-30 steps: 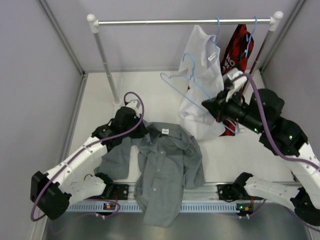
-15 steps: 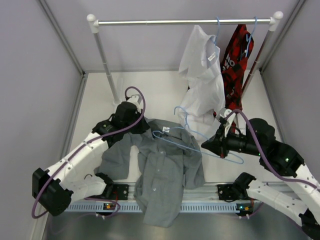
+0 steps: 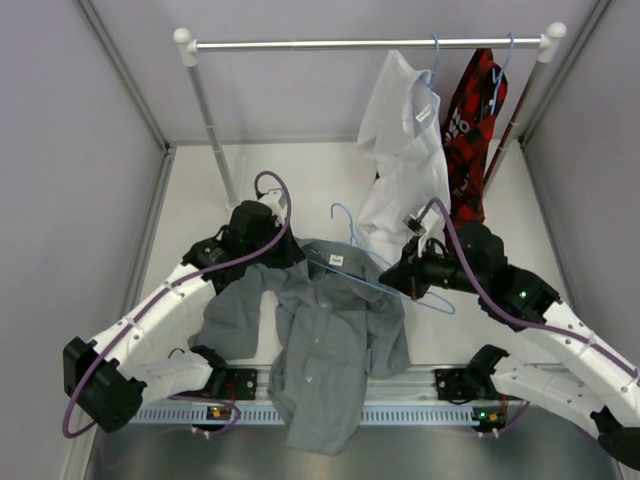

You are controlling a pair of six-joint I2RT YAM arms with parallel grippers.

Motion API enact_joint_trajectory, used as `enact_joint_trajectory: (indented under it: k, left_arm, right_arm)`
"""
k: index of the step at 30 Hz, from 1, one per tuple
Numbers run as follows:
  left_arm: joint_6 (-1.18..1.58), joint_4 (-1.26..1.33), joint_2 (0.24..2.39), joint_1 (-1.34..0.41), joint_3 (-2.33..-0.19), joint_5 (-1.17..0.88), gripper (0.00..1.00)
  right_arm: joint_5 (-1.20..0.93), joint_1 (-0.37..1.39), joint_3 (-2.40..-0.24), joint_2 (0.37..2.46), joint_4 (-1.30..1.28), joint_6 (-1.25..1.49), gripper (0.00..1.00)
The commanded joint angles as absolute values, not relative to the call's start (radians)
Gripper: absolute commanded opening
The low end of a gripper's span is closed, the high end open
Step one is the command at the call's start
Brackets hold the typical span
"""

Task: Place the shirt on the hanger

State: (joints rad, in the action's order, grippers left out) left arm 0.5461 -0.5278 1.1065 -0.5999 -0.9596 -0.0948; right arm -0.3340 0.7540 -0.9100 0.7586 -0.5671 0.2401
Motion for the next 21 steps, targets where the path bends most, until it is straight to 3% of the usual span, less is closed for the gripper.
enact_joint_trajectory:
  k: [1,10,15,21]
  left_arm:
    - [0.525,-0.515,1.103,-0.6,-1.005,-0.173,0.0]
    - [0.466,-0.601,1.066,-0.598,-1.045,-0.155,0.0]
    - [0.423,-0.655,1.052,-0.598,-1.083,-0.165,0.0]
    - [0.391,-0.684,1.031,-0.598,-1.095,-0.224,0.0]
  right_arm:
    - [-0.353,0.742,-0.888,0.781,-0.361,0.261,0.0]
    - [-0.514,0.742,-0.655,0.822,0.073,0.268,0.0]
    - [-0.593,0.741,-0.624,0.893,0.152,0.232,0.0]
    - [-0.634,0.742,-0.565,0.936,0.431,0.294,0.0]
